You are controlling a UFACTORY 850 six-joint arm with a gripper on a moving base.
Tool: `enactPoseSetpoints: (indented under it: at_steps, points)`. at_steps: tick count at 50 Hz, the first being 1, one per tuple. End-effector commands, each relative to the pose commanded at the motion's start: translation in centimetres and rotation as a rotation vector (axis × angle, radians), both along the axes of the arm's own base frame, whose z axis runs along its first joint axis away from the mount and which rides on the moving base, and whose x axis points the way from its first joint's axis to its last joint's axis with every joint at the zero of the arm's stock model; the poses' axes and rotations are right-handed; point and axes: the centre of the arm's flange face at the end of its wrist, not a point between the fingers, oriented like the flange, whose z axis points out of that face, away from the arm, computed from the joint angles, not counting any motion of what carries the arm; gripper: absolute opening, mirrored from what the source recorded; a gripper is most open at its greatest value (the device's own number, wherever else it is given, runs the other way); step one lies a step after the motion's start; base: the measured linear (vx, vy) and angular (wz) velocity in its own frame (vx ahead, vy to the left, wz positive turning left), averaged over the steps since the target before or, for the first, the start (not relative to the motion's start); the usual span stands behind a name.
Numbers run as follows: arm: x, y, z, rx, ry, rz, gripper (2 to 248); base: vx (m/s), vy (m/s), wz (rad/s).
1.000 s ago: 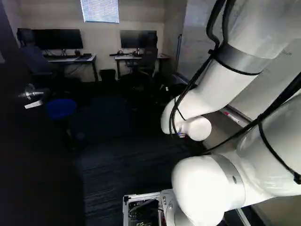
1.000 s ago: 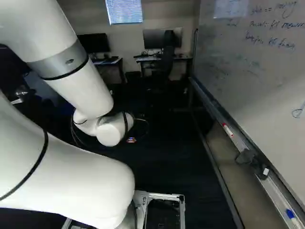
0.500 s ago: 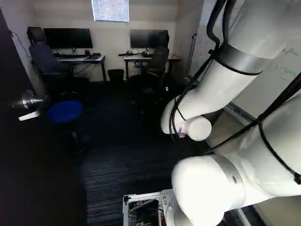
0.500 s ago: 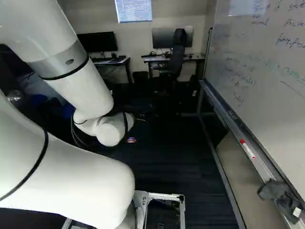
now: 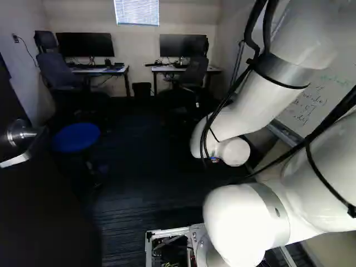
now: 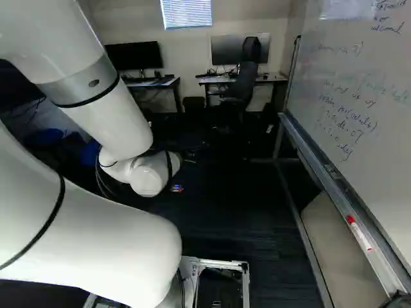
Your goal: Open the door and move inside
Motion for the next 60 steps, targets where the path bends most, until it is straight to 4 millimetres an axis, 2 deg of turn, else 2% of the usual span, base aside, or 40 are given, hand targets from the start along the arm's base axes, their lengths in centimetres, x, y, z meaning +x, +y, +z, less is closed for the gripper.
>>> enactPoseSetpoints:
  at_steps: [60]
  points:
    - [0.12,0.00,0.02,0.000,0.001,0.000,247,0.190,0.022,-0.004]
